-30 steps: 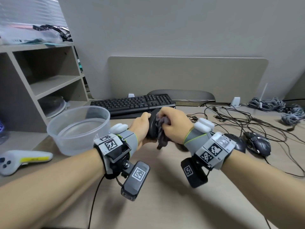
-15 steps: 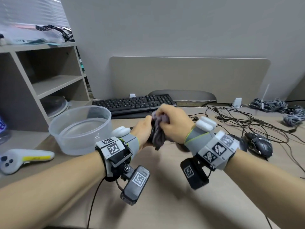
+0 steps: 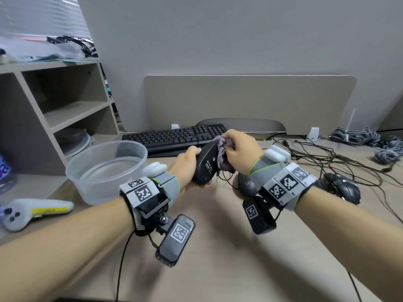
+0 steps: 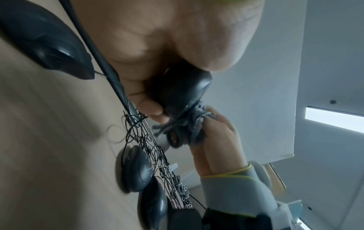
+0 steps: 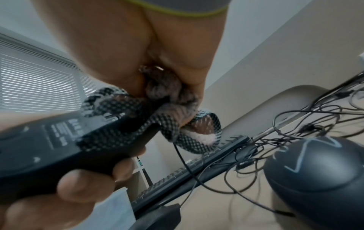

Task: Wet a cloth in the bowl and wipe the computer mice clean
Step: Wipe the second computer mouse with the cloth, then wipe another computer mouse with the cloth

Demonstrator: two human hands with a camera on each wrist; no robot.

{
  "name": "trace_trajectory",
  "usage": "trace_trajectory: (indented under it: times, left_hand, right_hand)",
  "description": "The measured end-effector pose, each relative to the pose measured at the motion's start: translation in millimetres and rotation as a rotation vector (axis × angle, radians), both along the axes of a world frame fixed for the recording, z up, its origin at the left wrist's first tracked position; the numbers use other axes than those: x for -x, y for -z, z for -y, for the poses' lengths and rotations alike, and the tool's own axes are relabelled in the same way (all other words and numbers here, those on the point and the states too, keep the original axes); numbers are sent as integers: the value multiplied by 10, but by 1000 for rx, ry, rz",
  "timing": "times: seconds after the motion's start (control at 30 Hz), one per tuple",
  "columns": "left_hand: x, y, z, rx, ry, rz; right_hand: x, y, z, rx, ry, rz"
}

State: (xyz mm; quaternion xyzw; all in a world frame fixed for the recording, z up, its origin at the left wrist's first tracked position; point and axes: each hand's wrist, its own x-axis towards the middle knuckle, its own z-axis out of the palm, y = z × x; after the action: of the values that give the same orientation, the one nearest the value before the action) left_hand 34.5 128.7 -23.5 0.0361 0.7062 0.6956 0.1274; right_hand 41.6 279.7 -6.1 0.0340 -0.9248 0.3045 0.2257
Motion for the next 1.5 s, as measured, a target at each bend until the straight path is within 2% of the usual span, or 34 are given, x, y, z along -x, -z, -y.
trace_trajectory:
  times: [0.1,0.23,0.47,0.67,0.83,0.93,1.0,1.03,1.13,1.17,1.33,1.5]
  left_hand:
    - [13,21,-3,35,5,-1]
    - [28,29,-50,75,21,20]
    - [82,-93,-63,-87,-97,20]
    - [213,-60,-130,-232,-86,146]
    - [210,-83,-76,-230,-39,204]
    - [207,-75,-50,-181,-30,161]
    - [216,-54,-50,-65,-46,96]
    - [237,-29,-54,87,-51,5]
    - [266,95,-50,751,13,-406]
    - [256,147,-43,901,20,-461]
    - [332,368,-52,1298,71,-562]
    - [356,477,-22,1529,171,-466]
  right_hand:
    - [-48,62,13,-96,-9,13]
    - [-86,3,83,-122,-153,-130]
    - [-90,140,50,-52,0,14]
    - [-240,63,298,-124,-184,-135]
    - [-350,91,289,-190,-322,-140]
    - [-327,188,196,-274,-334,-48]
    - [-262,230,102,-294,-278,36]
    - [-235,239,47,-277,-241,62]
    - [-180,216,-118,-198,-125,34]
    - [-172,198,-166,-188,-96,15]
    - [-192,71,-343,-207,-10,5]
    - [-257,88,-492,-209,8,44]
